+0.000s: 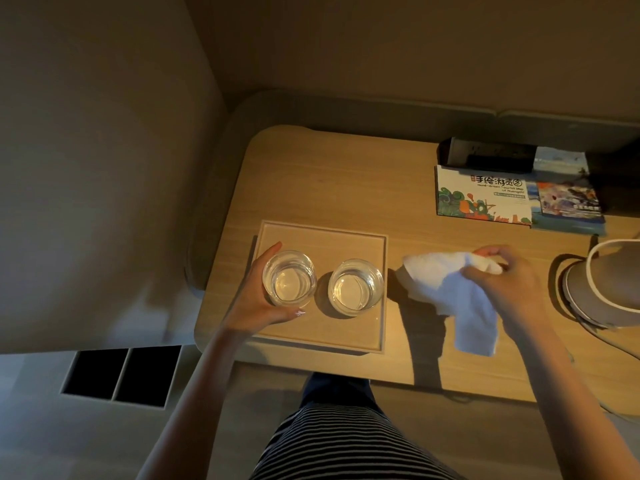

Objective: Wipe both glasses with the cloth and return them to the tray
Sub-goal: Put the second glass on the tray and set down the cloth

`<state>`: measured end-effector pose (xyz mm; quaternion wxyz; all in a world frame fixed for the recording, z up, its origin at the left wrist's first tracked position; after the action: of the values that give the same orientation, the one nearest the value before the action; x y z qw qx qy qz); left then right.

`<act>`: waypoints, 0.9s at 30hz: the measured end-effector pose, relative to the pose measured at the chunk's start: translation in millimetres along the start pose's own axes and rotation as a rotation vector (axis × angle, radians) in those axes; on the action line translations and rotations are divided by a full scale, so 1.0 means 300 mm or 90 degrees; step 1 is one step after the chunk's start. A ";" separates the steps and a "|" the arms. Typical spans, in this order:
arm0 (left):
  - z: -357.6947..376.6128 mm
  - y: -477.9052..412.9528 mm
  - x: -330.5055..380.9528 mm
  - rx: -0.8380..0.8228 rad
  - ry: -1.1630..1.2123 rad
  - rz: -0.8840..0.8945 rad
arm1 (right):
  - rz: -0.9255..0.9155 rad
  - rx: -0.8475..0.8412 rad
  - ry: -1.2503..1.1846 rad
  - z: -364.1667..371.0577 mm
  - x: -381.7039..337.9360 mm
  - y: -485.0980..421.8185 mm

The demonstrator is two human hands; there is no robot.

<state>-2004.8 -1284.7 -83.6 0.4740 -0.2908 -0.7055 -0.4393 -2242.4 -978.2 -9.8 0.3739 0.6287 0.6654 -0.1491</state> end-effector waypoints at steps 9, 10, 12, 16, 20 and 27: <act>-0.016 0.036 0.015 -0.011 0.045 -0.039 | -0.423 -0.016 0.358 0.147 -0.028 0.157; -0.020 0.041 0.016 -0.005 0.051 -0.041 | -0.419 -0.046 0.413 0.196 0.048 0.158; -0.030 0.049 0.020 0.008 0.062 -0.043 | -0.404 -0.122 0.544 0.288 0.197 0.169; -0.047 0.065 0.032 0.024 0.072 -0.044 | -0.317 -0.113 0.522 0.322 0.270 0.192; -0.046 0.074 0.041 0.025 0.078 -0.040 | -0.267 -0.129 0.378 0.383 0.203 0.195; -0.030 0.089 0.049 -0.003 0.028 -0.016 | -0.292 -0.308 0.612 0.549 0.296 0.256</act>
<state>-1984.9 -1281.0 -59.3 0.4833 -0.2733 -0.6974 -0.4533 -2112.4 -1011.4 -161.0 0.1210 0.3625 0.8944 0.2324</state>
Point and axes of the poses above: each hand's wrist, its own y-axis away from the middle knuckle, its own z-axis out of the palm, x = y × z, the point moved 6 cm from there along -y, towards the middle knuckle, and after that the axes turned 9 degrees about y, right-handed, at the moved point
